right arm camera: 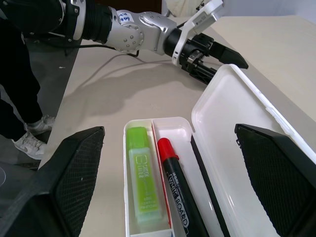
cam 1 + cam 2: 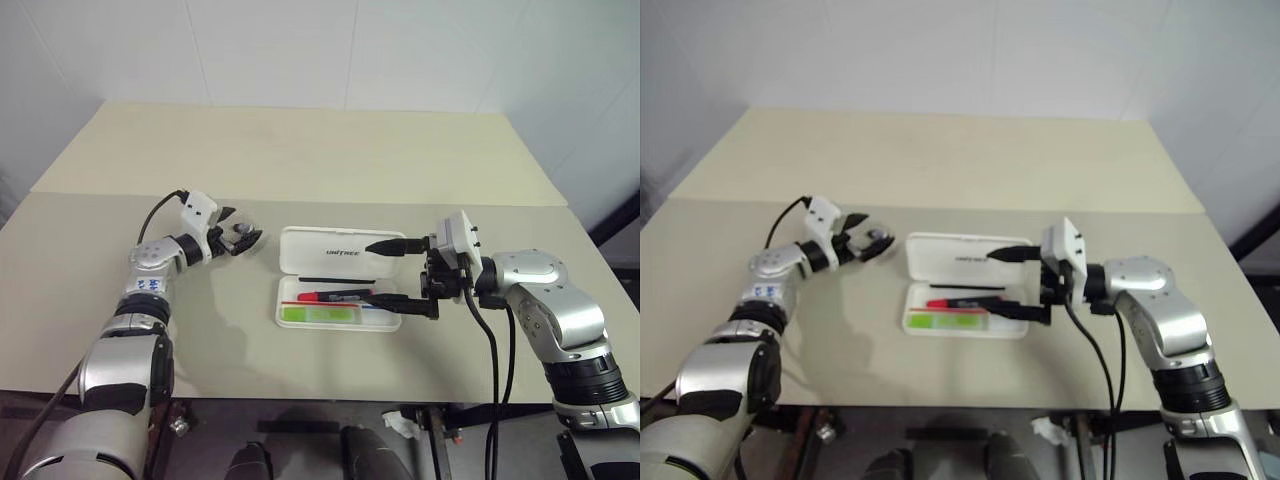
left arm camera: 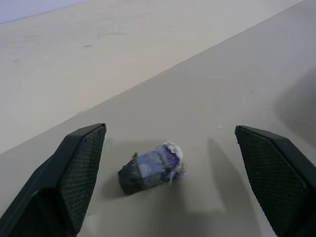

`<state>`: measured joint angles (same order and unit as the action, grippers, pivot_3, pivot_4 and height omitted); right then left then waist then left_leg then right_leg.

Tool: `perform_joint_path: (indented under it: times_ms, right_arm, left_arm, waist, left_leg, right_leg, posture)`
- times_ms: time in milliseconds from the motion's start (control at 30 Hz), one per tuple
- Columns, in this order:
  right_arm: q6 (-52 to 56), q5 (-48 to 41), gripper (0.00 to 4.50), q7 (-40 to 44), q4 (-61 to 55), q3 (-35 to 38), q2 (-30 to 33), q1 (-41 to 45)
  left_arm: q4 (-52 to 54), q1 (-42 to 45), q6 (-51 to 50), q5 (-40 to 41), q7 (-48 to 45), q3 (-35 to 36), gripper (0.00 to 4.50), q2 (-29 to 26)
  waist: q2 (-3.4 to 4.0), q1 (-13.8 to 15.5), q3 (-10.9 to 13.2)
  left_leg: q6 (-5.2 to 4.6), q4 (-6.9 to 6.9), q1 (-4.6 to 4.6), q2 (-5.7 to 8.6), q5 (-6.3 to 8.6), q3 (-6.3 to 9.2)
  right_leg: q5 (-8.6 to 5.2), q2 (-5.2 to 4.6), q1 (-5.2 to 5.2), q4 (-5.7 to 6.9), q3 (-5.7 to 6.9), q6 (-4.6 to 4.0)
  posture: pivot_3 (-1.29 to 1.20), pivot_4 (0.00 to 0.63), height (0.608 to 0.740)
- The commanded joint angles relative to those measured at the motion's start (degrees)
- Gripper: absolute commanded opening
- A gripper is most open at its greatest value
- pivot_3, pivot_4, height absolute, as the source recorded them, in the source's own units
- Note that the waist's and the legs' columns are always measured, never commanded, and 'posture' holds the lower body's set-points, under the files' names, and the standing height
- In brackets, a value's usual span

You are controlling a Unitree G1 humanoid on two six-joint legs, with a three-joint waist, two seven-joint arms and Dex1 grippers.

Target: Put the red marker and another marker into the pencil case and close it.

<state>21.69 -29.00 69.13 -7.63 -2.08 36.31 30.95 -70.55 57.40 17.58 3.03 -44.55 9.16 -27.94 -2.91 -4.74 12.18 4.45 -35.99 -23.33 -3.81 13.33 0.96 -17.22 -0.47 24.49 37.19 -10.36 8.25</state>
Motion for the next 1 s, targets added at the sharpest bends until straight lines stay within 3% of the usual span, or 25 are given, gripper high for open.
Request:
perform_joint_path:
  times_ms: [33,567,700,900,1000]
  right_arm:
    - [-0.6,-0.4,4.48,0.3,-0.9,0.5,0.3,0.1]
    - [-0.6,0.1,4.48,-0.1,-1.1,0.6,0.3,-0.3]
    - [-0.5,0.1,4.50,-0.2,-1.0,0.7,0.3,-0.4]
    - [-0.4,-1.1,4.50,0.1,-0.5,2.3,0.7,-0.5]
    - [-0.7,-1.4,4.50,0.7,0.2,2.9,1.3,-1.1]
  left_arm:
    - [0.0,0.1,-0.7,-0.1,2.7,0.3,4.50,-0.2]
    - [-2.4,3.8,-13.2,-0.9,6.1,-0.6,4.50,2.5]
    - [-2.6,4.0,-15.4,-0.6,6.5,-0.3,3.59,3.0]
    - [-2.6,4.3,-16.1,-1.0,8.4,-0.1,1.70,2.8]
    - [-2.4,4.6,-15.6,-1.0,8.4,0.0,1.53,2.5]
  waist:
    - [0.00,0.0,0.0]
    - [0.00,0.0,0.0]
    - [0.00,0.0,0.0]
    - [0.00,0.1,0.0]
    - [0.00,0.1,0.0]
  left_leg:
    - [0.00,-0.01,0.00,0.00,0.00,0.00]
    - [0.00,-0.01,0.02,0.01,0.00,0.01]
    - [0.00,-0.04,0.02,0.01,0.00,0.01]
    - [0.00,-0.02,0.02,0.02,0.00,0.01]
    - [0.00,-0.03,0.02,0.02,0.00,0.02]
  right_leg:
    - [0.00,0.00,0.00,0.00,0.00,0.00]
    - [0.00,0.01,0.00,0.03,0.00,0.01]
    - [0.00,0.01,-0.03,0.04,0.00,0.01]
    - [0.00,0.01,-0.03,0.01,0.00,0.01]
    - [0.00,0.01,-0.04,0.01,0.00,0.01]
  posture:
    - [0.00,0.150,0.740]
    - [0.00,0.150,0.740]
    - [0.00,0.150,0.740]
    - [0.00,0.150,0.740]
    - [0.00,0.150,0.740]
